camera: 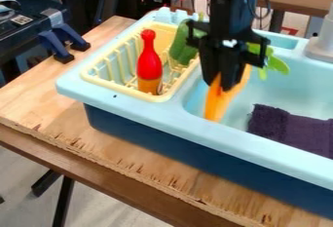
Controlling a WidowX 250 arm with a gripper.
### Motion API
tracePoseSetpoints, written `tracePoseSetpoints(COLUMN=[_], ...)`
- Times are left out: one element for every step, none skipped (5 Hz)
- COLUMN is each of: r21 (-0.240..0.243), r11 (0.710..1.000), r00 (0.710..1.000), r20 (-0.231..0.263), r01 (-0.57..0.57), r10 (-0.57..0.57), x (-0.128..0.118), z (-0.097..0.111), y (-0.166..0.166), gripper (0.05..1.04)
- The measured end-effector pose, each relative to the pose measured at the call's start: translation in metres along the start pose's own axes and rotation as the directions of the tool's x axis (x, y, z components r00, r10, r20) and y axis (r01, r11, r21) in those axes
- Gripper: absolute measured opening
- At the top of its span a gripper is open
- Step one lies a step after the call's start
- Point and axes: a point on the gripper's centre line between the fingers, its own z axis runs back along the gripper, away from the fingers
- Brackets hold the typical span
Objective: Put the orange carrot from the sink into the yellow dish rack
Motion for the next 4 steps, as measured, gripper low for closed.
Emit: tracePoseSetpoints(r21=[-0.019, -0.04, -0.059, -0.065], r11=[1.0, 0.999, 0.998, 0.997], r00=[1.0, 0.997, 0.993, 0.984], r20=[0.015, 0.077, 0.115, 0.171], r01=[0.01, 0.03, 0.003, -0.049], r10=[-0.009, -0.027, 0.004, 0.059], x=[-0.008, -0.016, -0.02, -0.017], z=[0.018, 0.046, 0.065, 0.091], y=[0.002, 0.013, 0.048, 0.073], gripper=[0.301, 0.262, 0.238, 0.234])
